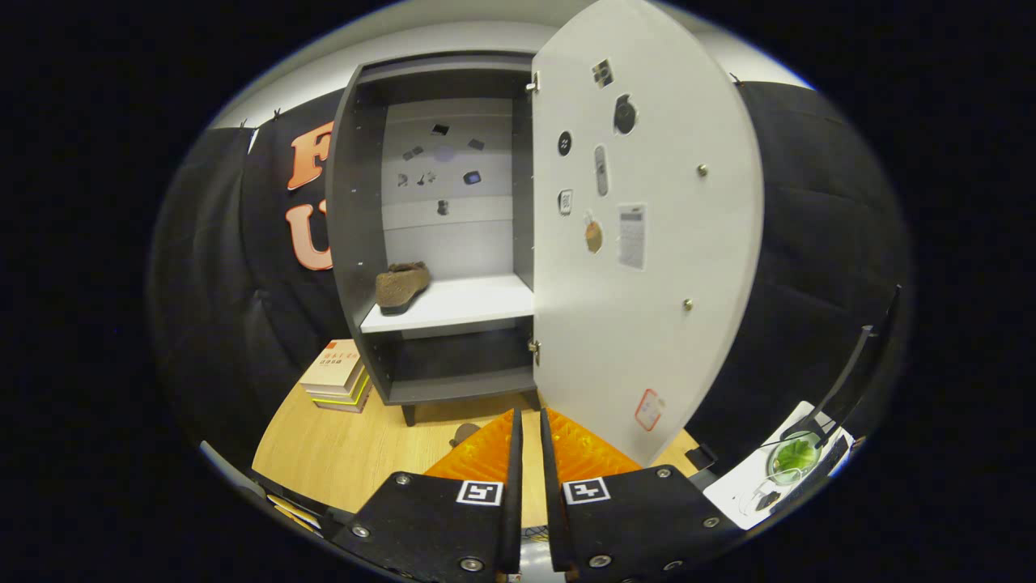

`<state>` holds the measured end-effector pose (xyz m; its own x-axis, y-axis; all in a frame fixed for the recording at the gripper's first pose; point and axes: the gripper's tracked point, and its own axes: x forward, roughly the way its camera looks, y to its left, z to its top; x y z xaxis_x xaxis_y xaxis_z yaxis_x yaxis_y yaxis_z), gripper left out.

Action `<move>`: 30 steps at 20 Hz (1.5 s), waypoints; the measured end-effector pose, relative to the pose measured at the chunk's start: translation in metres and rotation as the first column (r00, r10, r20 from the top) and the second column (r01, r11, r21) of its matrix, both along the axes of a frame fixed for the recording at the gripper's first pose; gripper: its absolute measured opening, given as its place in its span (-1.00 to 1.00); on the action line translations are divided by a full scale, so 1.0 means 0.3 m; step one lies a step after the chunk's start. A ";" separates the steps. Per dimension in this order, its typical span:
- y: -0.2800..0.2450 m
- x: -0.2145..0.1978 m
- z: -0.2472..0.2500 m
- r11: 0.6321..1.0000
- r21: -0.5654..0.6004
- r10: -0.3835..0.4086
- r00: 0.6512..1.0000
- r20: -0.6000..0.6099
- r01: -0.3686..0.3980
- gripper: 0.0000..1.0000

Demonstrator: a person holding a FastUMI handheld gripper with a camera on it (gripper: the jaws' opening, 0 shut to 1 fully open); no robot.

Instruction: Open the shoe cabinet door, grab the shoes and put them into the shoe cabinet, then close the shoe cabinet door.

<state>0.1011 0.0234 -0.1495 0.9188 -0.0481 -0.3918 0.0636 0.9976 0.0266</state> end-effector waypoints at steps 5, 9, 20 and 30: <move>0.128 0.061 -0.143 0.996 0.020 0.094 0.993 -0.078 -0.092 -0.73; 0.210 0.097 -0.277 0.987 0.044 0.160 0.975 -0.157 -0.154 -0.73; 0.358 0.204 -0.710 0.961 0.096 0.275 0.879 -0.390 -0.259 -0.73; 0.384 0.308 -1.018 0.954 0.145 0.299 0.788 -0.539 -0.263 -0.73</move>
<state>0.1935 0.1385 -0.4550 0.5181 0.2181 -0.8270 -0.1974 0.9713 0.1325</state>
